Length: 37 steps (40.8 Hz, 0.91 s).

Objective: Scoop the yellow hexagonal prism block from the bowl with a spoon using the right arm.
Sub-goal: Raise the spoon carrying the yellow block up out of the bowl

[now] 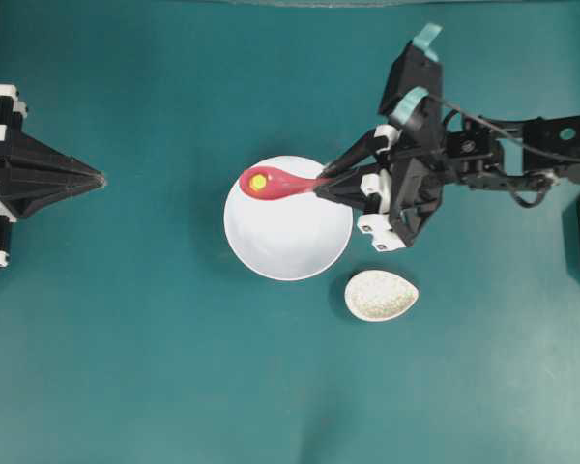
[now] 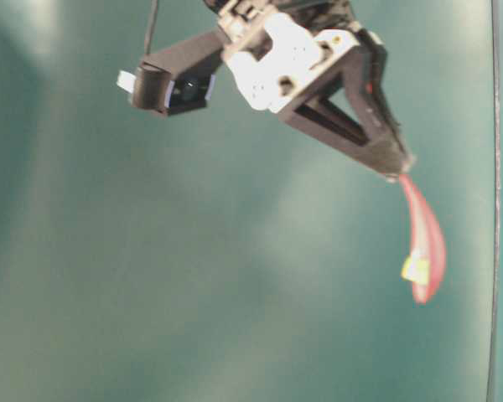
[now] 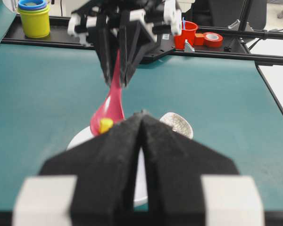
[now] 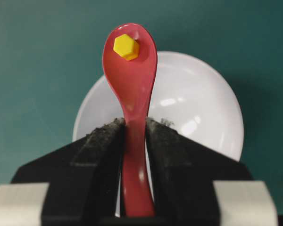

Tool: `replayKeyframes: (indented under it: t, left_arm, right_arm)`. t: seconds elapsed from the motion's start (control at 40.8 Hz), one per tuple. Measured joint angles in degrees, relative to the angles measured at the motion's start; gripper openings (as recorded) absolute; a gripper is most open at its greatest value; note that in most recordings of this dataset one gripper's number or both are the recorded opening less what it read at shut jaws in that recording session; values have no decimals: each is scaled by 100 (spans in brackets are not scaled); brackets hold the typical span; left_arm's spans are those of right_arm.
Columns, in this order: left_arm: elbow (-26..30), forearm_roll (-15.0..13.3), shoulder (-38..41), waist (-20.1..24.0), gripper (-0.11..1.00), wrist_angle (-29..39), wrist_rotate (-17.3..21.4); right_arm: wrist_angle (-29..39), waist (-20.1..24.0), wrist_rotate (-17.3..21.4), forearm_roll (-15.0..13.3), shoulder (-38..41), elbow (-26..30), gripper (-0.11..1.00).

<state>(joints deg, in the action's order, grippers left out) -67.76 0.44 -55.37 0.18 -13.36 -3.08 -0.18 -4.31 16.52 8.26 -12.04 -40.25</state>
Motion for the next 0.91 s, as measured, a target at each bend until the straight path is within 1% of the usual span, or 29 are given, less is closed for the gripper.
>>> replayKeyframes:
  t: [0.318,0.906]
  left_arm:
    - [0,0,0,-9,0,0,9]
    - [0,-9,0,0,0,-9,0]
  right_arm:
    - [0,-9,0,0,-501,0,22]
    - [0,18,9,18,-536,0,22]
